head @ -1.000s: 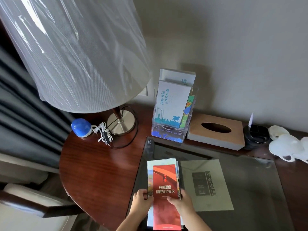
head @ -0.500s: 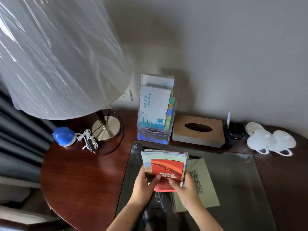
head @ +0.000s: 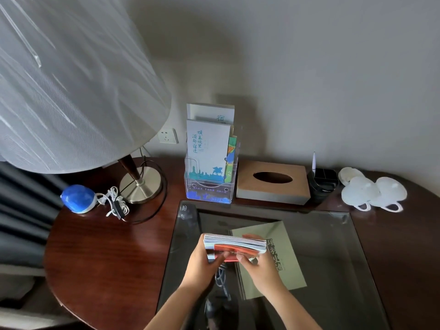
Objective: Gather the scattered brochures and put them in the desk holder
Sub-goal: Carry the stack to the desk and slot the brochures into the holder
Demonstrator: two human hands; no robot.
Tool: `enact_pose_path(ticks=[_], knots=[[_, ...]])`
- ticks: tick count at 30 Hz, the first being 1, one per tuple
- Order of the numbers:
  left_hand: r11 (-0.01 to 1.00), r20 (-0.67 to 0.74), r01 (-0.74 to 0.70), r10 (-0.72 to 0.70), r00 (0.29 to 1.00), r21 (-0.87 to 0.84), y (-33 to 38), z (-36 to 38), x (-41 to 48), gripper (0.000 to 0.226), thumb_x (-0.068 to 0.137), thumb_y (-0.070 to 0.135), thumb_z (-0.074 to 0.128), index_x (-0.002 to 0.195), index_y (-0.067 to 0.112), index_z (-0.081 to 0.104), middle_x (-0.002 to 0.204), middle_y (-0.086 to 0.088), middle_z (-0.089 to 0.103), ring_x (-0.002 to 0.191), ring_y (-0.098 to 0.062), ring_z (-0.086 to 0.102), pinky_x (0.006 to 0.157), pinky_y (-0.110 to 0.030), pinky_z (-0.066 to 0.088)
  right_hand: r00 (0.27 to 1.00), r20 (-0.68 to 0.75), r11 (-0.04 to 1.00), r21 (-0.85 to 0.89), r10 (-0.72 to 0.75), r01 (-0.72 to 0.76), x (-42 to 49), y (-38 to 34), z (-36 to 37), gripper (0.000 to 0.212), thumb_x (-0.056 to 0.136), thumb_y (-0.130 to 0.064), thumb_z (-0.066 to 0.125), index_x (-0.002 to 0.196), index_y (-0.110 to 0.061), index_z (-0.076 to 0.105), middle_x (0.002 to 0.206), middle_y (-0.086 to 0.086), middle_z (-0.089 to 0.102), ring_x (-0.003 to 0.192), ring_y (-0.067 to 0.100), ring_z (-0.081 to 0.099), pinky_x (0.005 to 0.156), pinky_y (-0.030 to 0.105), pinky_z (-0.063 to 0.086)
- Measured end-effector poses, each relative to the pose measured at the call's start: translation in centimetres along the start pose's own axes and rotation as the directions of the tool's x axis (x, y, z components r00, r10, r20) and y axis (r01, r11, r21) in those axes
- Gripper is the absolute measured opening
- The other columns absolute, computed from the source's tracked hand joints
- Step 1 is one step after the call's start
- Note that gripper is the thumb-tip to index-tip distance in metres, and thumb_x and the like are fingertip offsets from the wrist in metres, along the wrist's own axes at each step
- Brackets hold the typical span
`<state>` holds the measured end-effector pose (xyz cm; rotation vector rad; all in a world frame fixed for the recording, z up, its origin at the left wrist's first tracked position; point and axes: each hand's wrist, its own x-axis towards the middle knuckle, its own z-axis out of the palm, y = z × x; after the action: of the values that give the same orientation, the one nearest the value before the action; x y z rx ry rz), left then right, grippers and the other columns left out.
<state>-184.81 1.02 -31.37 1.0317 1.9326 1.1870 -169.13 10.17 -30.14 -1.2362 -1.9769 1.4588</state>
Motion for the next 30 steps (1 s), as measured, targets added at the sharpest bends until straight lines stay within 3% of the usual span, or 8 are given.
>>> enact_pose_path(ticks=[5, 8, 11, 14, 22, 24, 27, 30], knots=[[0.998, 0.107, 0.012, -0.019, 0.994, 0.068, 0.5, -1.3, 1.1, 0.024, 0.087, 0.038, 0.065, 0.105, 0.048, 0.053, 0.105, 0.035, 0.062, 0.098, 0.011, 0.06, 0.08, -0.002, 0.043, 0.977, 0.176, 0.932, -0.359, 0.119, -0.049, 1.4, 0.4, -2.7, 0.038, 0.09, -0.027, 0.062, 0.128, -0.028, 0.056, 0.115, -0.014, 0.067, 0.107, 0.005, 0.064, 0.08, 0.007, 0.044], [0.995, 0.197, 0.013, -0.034, 0.98, 0.104, 0.5, -2.0, 1.6, 0.031, 0.09, 0.033, 0.059, 0.115, 0.046, 0.046, 0.107, 0.03, 0.062, 0.102, 0.007, 0.059, 0.087, -0.014, 0.048, 0.975, 0.173, 0.919, -0.389, 0.139, -0.062, 2.0, 0.2, -3.0, 0.034, 0.09, -0.026, 0.061, 0.125, -0.025, 0.06, 0.119, -0.008, 0.068, 0.108, 0.011, 0.066, 0.079, 0.015, 0.05], [0.99, 0.248, 0.015, -0.049, 0.968, 0.137, 0.3, -2.3, 1.9, 0.042, 0.09, 0.023, 0.057, 0.128, 0.03, 0.041, 0.111, 0.021, 0.062, 0.104, -0.003, 0.06, 0.091, -0.031, 0.053, 0.989, 0.108, 0.912, -0.406, 0.103, -0.051, 2.3, -0.2, -2.5, 0.029, 0.086, -0.03, 0.067, 0.113, -0.022, 0.068, 0.104, -0.007, 0.074, 0.089, 0.008, 0.071, 0.072, 0.018, 0.056], [0.981, 0.249, 0.005, -0.054, 0.967, 0.195, 0.3, -2.4, 2.0, 0.049, 0.089, 0.018, 0.055, 0.133, 0.028, 0.034, 0.115, 0.015, 0.061, 0.104, -0.01, 0.06, 0.091, -0.036, 0.053, 0.997, 0.042, 0.914, -0.404, 0.069, -0.046, 2.3, -0.4, -1.8, 0.027, 0.083, -0.03, 0.07, 0.107, -0.019, 0.071, 0.097, -0.007, 0.075, 0.084, 0.009, 0.071, 0.071, 0.025, 0.058], [0.967, 0.261, -0.068, 0.001, 0.965, 0.246, 0.1, -2.5, 2.2, 0.048, 0.092, 0.012, 0.048, 0.137, 0.02, 0.033, 0.118, 0.013, 0.059, 0.105, -0.007, 0.059, 0.091, -0.027, 0.049, 0.996, -0.012, 0.898, -0.433, 0.086, -0.082, 1.8, -0.5, -1.3, 0.025, 0.084, -0.034, 0.069, 0.104, -0.019, 0.07, 0.089, -0.009, 0.075, 0.072, 0.005, 0.068, 0.062, 0.018, 0.053], [0.966, 0.265, -0.069, 0.0, 0.964, 0.25, 0.1, -2.6, 2.0, 0.047, 0.094, 0.014, 0.047, 0.138, 0.02, 0.032, 0.121, 0.012, 0.058, 0.107, -0.008, 0.059, 0.093, -0.028, 0.049, 0.996, -0.019, 0.881, -0.465, 0.092, -0.09, 1.7, -0.7, -1.2, 0.02, 0.085, -0.036, 0.067, 0.097, -0.021, 0.071, 0.075, -0.011, 0.072, 0.061, 0.003, 0.064, 0.054, 0.015, 0.049], [0.96, 0.273, -0.087, 0.011, 0.962, 0.266, 0.1, -2.9, 2.2, 0.047, 0.095, 0.018, 0.046, 0.14, 0.02, 0.031, 0.121, 0.013, 0.057, 0.107, -0.007, 0.058, 0.094, -0.025, 0.048, 0.994, -0.052, 0.863, -0.493, 0.096, -0.109, 1.8, -0.9, -1.1, 0.014, 0.085, -0.038, 0.067, 0.075, -0.028, 0.068, 0.045, -0.016, 0.049, 0.039, 0.003, 0.048, 0.04, 0.011, 0.033], [0.948, 0.28, -0.088, -0.001, 0.96, 0.305, 0.2, -3.0, 2.2, 0.047, 0.096, 0.018, 0.045, 0.141, 0.018, 0.03, 0.118, 0.015, 0.056, 0.105, -0.007, 0.059, 0.089, -0.018, 0.045, 0.993, -0.022, 0.852, -0.512, 0.112, -0.107, 1.7, -0.5, -0.9, 0.017, 0.085, -0.04, 0.064, 0.092, -0.025, 0.068, 0.07, -0.014, 0.067, 0.06, 0.003, 0.063, 0.051, 0.011, 0.044]])
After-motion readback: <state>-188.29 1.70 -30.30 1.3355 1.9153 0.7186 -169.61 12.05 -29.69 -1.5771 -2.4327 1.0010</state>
